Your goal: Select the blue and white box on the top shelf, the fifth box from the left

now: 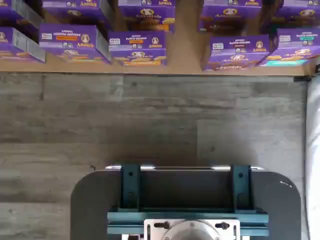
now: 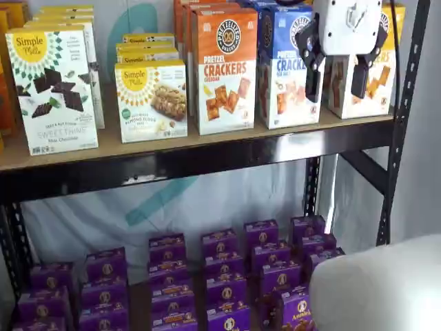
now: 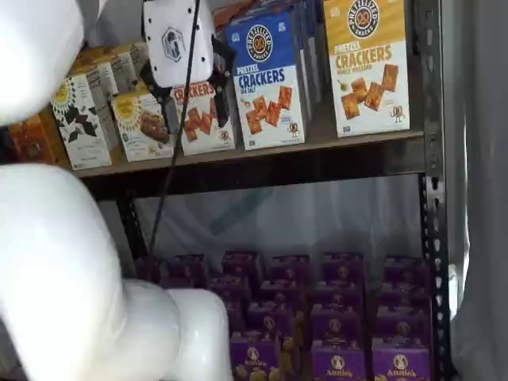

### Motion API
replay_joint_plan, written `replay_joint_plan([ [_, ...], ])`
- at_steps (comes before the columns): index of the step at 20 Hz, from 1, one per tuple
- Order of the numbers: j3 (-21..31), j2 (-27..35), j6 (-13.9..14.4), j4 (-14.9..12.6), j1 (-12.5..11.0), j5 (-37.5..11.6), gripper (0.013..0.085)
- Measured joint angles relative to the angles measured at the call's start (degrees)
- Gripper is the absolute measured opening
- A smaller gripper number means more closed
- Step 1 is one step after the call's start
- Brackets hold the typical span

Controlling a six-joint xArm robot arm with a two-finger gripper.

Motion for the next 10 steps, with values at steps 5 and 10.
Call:
replay_joint_plan([
  [5, 2.1, -2.3, -0.4, 0.0, -0.3, -4.1, 0.0850],
  [10, 2.3, -1.9, -0.7, -0.8, -0.4, -4.4, 0.0850],
])
